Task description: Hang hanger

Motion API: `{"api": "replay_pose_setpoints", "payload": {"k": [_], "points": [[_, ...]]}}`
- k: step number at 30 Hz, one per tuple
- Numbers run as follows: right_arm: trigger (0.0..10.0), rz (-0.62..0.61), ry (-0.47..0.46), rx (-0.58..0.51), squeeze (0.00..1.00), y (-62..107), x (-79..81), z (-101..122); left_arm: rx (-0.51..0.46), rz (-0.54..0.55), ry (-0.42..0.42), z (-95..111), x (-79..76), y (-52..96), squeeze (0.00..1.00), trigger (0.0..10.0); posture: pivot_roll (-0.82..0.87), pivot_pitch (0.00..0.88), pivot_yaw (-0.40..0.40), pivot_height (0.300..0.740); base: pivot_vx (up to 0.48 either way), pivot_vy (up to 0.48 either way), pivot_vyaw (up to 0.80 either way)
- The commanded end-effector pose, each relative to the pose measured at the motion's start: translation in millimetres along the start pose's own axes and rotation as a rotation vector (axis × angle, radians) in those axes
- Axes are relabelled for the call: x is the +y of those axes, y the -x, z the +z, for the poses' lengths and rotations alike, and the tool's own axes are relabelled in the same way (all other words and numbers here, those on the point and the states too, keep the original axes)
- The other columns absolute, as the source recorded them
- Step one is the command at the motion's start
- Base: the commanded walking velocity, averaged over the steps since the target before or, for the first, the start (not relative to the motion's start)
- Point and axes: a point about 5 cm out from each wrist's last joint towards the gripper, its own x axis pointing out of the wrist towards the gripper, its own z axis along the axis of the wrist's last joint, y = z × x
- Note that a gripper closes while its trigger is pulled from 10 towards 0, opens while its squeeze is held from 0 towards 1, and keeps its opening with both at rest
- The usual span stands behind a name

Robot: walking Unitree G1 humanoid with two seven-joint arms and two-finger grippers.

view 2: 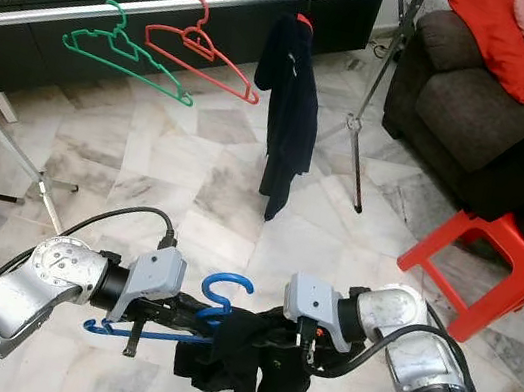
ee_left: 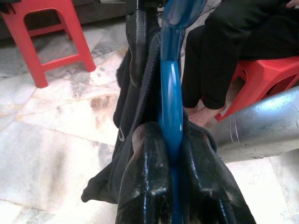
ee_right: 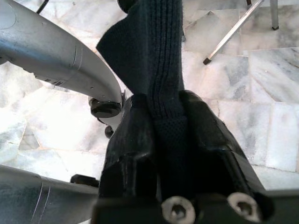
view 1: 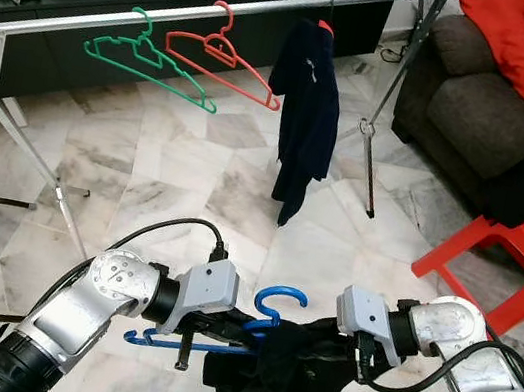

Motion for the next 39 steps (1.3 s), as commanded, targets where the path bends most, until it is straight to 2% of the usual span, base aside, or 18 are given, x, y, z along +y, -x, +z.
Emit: {"api": "replay_pose_setpoints", "payload": {"k": [1,6,12,13,14,19,26,30,31,33,34,36,39], "points": [[0.0,0.033,0.008,0.031,0.00,-6.2,6.3,-5.3,-0.070,-0.010,-0.059,17.6,2.2,-1.3,0.00,10.0,-0.04,0.202,0.031,0.740,0.000,0.000,0.00],[0.0,0.035,0.003,0.038,0.00,-5.3,7.2,-5.8,-0.042,0.078,-0.061,13.8,9.7,0.5,0.00,10.0,-0.04,0.200,0.023,0.740,0.000,0.000,0.00],[0.0,0.042,0.000,0.045,0.00,-1.5,9.1,-8.4,-0.070,0.052,-0.016,12.3,4.8,-0.1,0.00,10.0,-0.05,0.212,0.008,0.740,0.000,0.000,0.00],[0.0,0.043,-0.001,0.047,0.00,-1.2,9.4,-9.0,-0.079,0.047,-0.007,13.1,4.3,-0.8,0.44,10.0,-0.05,0.210,0.007,0.740,0.000,0.000,0.00],[0.0,0.044,-0.002,0.048,0.00,-0.9,9.7,-9.2,-0.086,0.045,-0.002,14.0,4.5,-1.4,1.00,10.0,-0.05,0.208,0.006,0.740,0.000,0.000,0.00],[0.0,0.048,0.001,0.059,0.00,0.1,9.6,-9.6,-0.058,0.053,-0.001,11.2,8.8,3.9,1.00,10.0,-0.06,0.212,0.002,0.740,0.000,0.000,0.00],[0.0,0.063,-0.034,0.133,0.00,12.3,20.2,-27.6,0.017,0.079,0.006,2.6,13.2,30.3,1.00,10.0,-0.05,0.219,-0.003,0.740,0.000,0.000,0.00],[0.0,0.085,-0.068,0.165,0.00,15.4,32.1,-39.9,0.001,0.110,0.023,5.4,18.3,44.4,1.00,10.0,-0.05,0.224,-0.006,0.740,0.000,0.000,0.00],[0.0,0.074,-0.077,0.174,0.00,15.6,34.5,-44.0,-0.008,0.139,0.038,5.9,22.3,54.2,1.00,10.0,-0.06,0.225,-0.002,0.740,0.000,0.000,0.00],[0.0,0.061,-0.084,0.179,0.00,17.1,35.2,-46.1,-0.016,0.189,0.049,6.2,27.4,63.8,1.00,10.0,-0.06,0.226,-0.001,0.740,0.000,0.000,0.00],[0.0,0.022,-0.094,0.181,0.00,24.0,32.9,-47.1,-0.023,0.280,0.072,4.0,34.3,77.9,1.00,10.0,-0.06,0.228,-0.004,0.740,0.000,0.000,0.00],[0.0,-0.051,-0.086,0.189,0.00,35.4,26.2,-45.7,-0.030,0.393,0.096,-2.7,39.2,93.2,1.00,10.0,-0.06,0.231,-0.006,0.740,0.000,0.000,0.00],[0.0,-0.137,-0.073,0.179,0.00,46.3,17.3,-40.1,-0.045,0.474,0.122,-9.2,39.7,101.1,1.00,10.0,-0.06,0.233,-0.013,0.740,0.000,0.000,0.00]]}}
